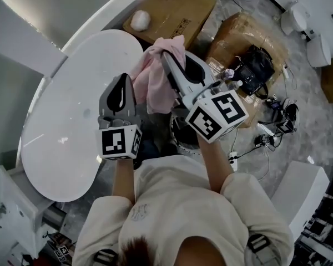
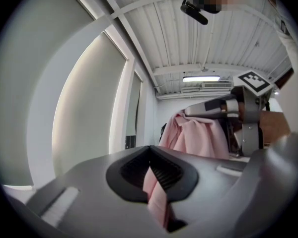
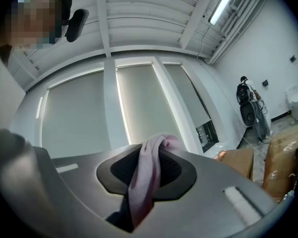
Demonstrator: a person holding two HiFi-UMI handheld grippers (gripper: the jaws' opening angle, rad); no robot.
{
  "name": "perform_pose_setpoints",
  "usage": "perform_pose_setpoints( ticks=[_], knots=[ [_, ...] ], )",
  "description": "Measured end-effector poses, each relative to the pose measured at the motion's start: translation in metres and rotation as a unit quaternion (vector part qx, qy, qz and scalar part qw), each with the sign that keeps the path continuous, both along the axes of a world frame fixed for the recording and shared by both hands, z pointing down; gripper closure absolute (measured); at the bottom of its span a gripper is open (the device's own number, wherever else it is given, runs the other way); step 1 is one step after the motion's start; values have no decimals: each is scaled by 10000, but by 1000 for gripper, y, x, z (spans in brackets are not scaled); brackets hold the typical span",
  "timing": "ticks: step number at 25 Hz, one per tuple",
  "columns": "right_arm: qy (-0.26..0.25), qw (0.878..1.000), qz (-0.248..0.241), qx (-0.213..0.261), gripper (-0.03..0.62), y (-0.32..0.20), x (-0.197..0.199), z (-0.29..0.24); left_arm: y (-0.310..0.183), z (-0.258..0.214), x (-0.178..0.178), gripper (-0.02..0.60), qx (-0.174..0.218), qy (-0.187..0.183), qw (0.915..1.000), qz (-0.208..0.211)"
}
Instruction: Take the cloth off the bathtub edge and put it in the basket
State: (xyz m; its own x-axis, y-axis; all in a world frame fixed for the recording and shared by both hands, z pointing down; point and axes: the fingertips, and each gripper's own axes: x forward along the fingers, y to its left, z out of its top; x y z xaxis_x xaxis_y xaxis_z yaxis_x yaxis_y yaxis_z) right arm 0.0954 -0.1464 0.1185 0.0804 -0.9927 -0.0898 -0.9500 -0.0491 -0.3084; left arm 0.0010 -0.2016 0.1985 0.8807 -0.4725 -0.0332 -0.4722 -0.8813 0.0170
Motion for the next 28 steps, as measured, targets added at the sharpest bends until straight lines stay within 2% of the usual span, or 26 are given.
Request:
perform_pose_setpoints(
  ticks=[16, 23, 28],
  knots=[
    [-94, 9944, 1048, -74, 533, 154, 59, 15, 132, 7, 73, 572, -126, -2, 9942, 1072],
    [-130, 9866, 1626, 42, 533, 200, 81, 8, 169, -5, 109, 572, -6, 19, 9842, 1768],
    [-109, 9769, 2135, 9, 533, 226, 91, 9, 186, -2, 133, 572, -37, 36, 9726, 2323]
  ],
)
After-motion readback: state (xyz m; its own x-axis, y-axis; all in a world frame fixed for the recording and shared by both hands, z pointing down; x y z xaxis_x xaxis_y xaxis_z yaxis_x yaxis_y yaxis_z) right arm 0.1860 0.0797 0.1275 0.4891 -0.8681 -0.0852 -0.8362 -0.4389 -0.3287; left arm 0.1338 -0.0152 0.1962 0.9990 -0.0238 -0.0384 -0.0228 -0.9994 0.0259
